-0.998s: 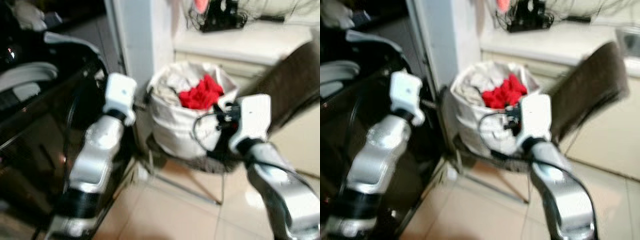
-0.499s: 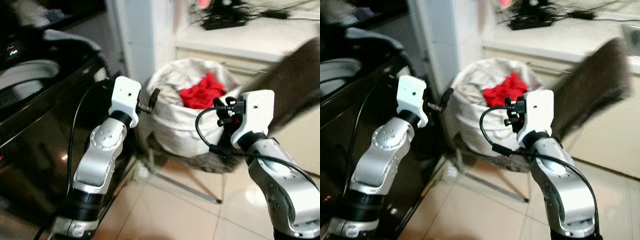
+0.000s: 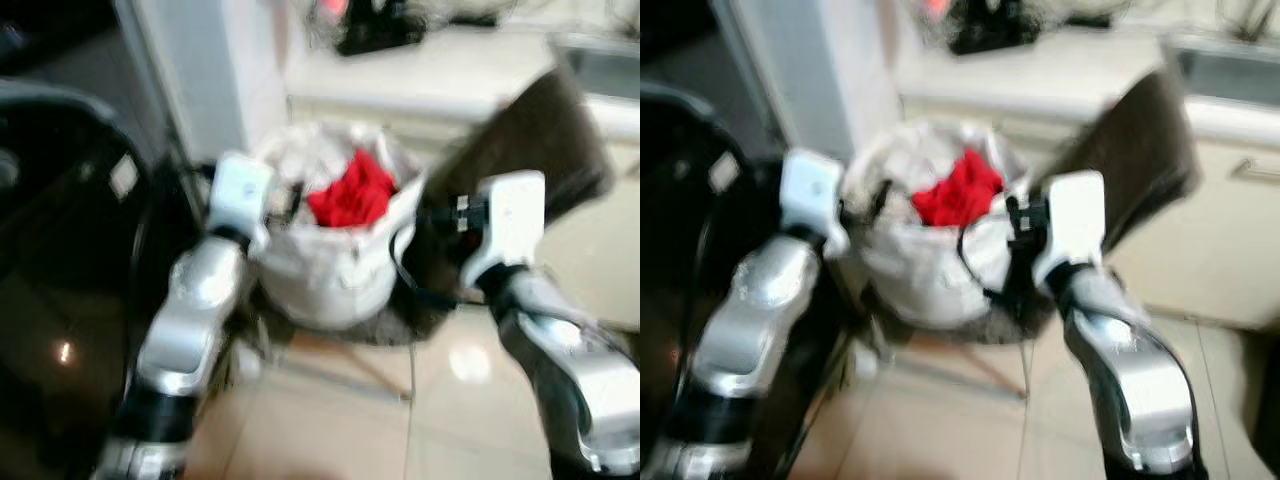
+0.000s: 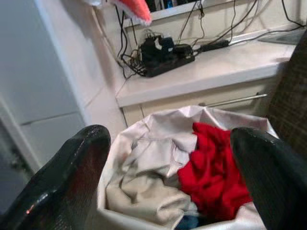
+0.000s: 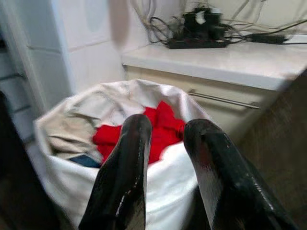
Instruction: Clothes washing
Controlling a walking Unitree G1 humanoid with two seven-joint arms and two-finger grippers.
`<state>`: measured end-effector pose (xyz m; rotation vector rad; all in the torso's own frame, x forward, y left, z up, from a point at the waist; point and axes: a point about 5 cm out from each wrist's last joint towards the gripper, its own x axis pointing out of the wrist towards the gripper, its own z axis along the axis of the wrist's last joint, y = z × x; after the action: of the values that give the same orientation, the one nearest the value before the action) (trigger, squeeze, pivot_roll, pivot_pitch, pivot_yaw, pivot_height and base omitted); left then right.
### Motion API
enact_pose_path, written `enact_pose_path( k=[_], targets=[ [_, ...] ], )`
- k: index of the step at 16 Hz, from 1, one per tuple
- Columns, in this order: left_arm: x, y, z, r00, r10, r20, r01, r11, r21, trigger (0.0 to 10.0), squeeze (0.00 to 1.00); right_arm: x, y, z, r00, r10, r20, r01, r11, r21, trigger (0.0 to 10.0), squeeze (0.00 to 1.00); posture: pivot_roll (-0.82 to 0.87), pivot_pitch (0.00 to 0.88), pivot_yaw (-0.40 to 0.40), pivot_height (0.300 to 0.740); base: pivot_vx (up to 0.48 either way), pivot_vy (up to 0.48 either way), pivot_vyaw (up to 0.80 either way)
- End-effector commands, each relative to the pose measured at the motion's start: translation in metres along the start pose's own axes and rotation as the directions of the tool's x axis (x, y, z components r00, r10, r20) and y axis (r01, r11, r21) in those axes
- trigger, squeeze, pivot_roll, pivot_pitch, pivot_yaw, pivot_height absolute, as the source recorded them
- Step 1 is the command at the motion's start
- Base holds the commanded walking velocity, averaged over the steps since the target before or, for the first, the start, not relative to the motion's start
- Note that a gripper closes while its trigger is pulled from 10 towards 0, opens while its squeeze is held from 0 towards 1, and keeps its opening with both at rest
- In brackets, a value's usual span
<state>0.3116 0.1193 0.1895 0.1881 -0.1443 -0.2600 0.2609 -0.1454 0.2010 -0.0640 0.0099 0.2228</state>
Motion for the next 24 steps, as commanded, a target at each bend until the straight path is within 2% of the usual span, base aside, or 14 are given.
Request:
enact_pose_path(
  k=[1, 6, 10, 16, 19, 24],
  targets=[
    [0.001, -0.008, 0.001, 1.0, -0.021, 0.001, 0.021, 1.0, 0.001, 10.0, 0.0, -0.001, -0.006, -0.002, 1.0, -0.018, -0.015, 0.018, 1.0, -0.003, 10.0, 0.0, -0.04, 0.0, 0.028, 0.74, 0.277, 0.0, 0.0],
    [-0.01, 0.002, -0.006, 0.999, 0.019, -0.026, -0.019, 1.0, 0.022, 10.0, 0.0, 0.0, -0.001, -0.002, 1.0, 0.017, -0.014, -0.018, 1.0, -0.018, 10.0, 0.0, -0.03, 0.0, 0.024, 0.74, 0.278, 0.0, 0.0],
    [-0.014, 0.002, -0.01, 0.999, 0.017, -0.045, -0.015, 0.999, 0.04, 10.0, 0.0, 0.001, 0.006, -0.003, 0.997, 0.071, -0.019, -0.072, 0.996, -0.059, 10.0, 0.0, -0.02, 0.0, 0.021, 0.74, 0.277, 0.0, 0.0],
    [-0.021, 0.004, -0.022, 0.996, 0.043, -0.073, -0.042, 0.999, 0.009, 10.0, 0.0, -0.001, 0.005, -0.013, 0.998, 0.056, -0.033, -0.057, 0.997, -0.046, 10.0, 0.0, -0.03, 0.0, 0.041, 0.74, 0.279, 0.0, 0.0],
    [-0.03, 0.007, -0.033, 0.993, 0.053, -0.102, -0.049, 0.998, 0.032, 10.0, 0.0, -0.004, 0.005, -0.024, 0.998, 0.044, -0.053, -0.046, 0.998, -0.034, 10.0, 0.0, -0.02, 0.0, 0.043, 0.74, 0.282, 0.0, 0.8],
    [-0.031, 0.012, -0.031, 0.993, 0.065, -0.096, -0.061, 0.997, 0.046, 10.0, 0.0, -0.005, 0.007, -0.032, 0.996, 0.06, -0.064, -0.061, 0.998, -0.023, 10.0, 0.0, -0.01, 0.0, 0.045, 0.74, 0.325, 0.0, 0.8]
  ],
)
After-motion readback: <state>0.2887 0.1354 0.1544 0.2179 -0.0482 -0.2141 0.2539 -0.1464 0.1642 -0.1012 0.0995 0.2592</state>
